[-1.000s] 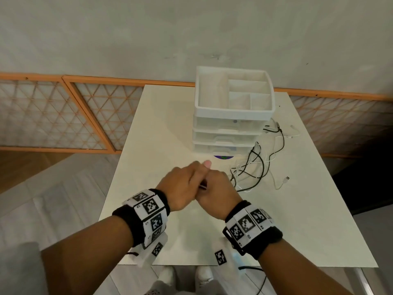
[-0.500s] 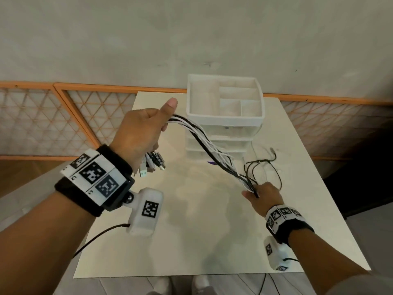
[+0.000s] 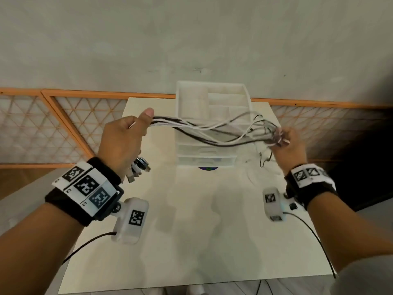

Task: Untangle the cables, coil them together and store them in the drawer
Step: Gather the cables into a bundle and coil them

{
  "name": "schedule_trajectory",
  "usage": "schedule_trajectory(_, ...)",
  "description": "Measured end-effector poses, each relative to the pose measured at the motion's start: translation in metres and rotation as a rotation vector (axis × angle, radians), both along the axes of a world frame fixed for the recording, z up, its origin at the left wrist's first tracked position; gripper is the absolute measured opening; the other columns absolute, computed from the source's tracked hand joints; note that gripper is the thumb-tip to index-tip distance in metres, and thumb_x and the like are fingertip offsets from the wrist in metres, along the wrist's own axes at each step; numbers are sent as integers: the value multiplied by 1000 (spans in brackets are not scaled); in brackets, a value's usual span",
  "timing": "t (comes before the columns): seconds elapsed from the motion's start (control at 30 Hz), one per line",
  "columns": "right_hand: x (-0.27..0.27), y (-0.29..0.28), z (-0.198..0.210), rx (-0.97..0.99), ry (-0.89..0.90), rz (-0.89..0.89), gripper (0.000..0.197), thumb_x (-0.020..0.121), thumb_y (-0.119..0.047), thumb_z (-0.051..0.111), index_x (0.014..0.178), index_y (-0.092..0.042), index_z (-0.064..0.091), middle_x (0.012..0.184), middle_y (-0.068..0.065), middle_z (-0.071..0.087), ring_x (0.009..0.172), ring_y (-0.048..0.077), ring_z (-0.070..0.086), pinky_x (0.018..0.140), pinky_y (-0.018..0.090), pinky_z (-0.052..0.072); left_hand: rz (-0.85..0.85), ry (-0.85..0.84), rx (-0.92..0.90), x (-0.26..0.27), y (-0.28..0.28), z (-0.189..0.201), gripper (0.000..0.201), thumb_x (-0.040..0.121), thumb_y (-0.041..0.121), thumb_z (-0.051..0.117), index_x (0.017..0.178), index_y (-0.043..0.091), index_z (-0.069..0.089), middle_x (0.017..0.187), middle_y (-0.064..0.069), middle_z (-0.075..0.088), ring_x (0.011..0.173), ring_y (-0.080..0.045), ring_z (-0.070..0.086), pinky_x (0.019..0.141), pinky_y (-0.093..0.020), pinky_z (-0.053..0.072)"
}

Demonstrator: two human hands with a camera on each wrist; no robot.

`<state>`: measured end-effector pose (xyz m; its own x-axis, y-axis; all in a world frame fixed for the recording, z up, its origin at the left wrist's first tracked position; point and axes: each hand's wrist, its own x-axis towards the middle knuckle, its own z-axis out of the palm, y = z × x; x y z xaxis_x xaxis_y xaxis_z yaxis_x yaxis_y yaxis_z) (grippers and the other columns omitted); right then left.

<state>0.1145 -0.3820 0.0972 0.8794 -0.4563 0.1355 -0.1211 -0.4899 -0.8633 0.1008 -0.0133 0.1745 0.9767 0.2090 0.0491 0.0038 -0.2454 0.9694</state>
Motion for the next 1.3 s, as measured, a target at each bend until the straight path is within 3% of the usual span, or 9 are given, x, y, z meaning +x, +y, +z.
schedule_trajectory(0.17, -39, 11, -61, -438, 661, 345, 94, 72, -36, 84, 150, -27, 32, 149, 12, 35, 139, 30, 37, 113, 42, 36, -138, 75, 156, -5, -3, -16, 51, 89, 57, 60, 59, 17, 56, 51, -6, 30, 51, -21, 29, 58, -36, 33)
schedule_trajectory(0.3, -51, 68, -32, -292, 194, 529, 62, 77, -14, 80, 131, -30, 55, 130, 1, 51, 99, 14, 60, 89, 18, 49, -298, 173, 220, -11, -16, -24, 48, 95, 49, 55, 70, 8, 60, 48, 0, 31, 48, -19, 30, 56, -31, 31)
schedule_trajectory(0.4, -55, 126, 7, -197, -55, 661, 40, 76, -14, 82, 112, -22, 65, 111, -5, 62, 86, 9, 60, 73, 6, 42, -414, 216, 142, -14, -29, -23, 51, 98, 42, 54, 69, 1, 49, 49, 2, 32, 45, -17, 24, 49, -27, 25)
schedule_trajectory(0.53, -59, 167, 16, -130, -144, 604, 16, 82, -19, 73, 91, -15, 61, 77, -1, 63, 67, 17, 57, 64, 31, 51, -447, 215, 143, -16, -32, -19, 46, 100, 39, 51, 63, 14, 38, 45, 9, 33, 43, -15, 23, 45, -26, 24)
schedule_trajectory(0.77, -74, 146, -31, -212, 29, 586, 27, 84, -27, 73, 71, -19, 52, 57, -2, 53, 54, 17, 48, 57, 33, 48, -251, 228, -102, -17, -13, -22, 44, 103, 30, 48, 64, 16, 35, 44, 6, 30, 42, -14, 19, 43, -23, 22)
schedule_trajectory(0.9, -82, 117, -86, -618, 427, 622, 20, 92, -44, 55, 95, -27, 64, 99, -7, 70, 101, 18, 60, 97, 36, 42, -207, 148, -324, -13, -6, 7, 35, 105, 25, 44, 72, 15, 44, 42, 9, 29, 39, -11, 18, 43, -24, 16)
schedule_trajectory(1.03, -84, 77, -101, -801, 758, 370, 48, 101, -55, 27, 130, -30, 57, 129, 4, 61, 122, 27, 51, 102, 42, 36, -175, 39, -441, -6, 4, 28, 37, 105, 30, 44, 70, 17, 40, 44, 7, 23, 42, -12, 15, 48, -31, 13)
schedule_trajectory(1.17, -62, 62, -87, -568, 773, 205, 42, 102, -47, 28, 140, -43, 46, 128, 14, 59, 117, 35, 55, 102, 45, 40, -167, 20, -395, -5, -1, 18, 38, 104, 28, 45, 68, 18, 37, 43, 7, 25, 40, -12, 18, 46, -29, 14)
schedule_trajectory(1.3, -36, 61, -27, -212, 360, 116, 52, 105, -43, 28, 154, -30, 22, 140, 27, 49, 122, 43, 54, 103, 44, 40, -27, 125, -223, 0, -2, -5, 32, 103, 29, 45, 74, 18, 37, 46, 7, 31, 40, -12, 22, 43, -23, 22)
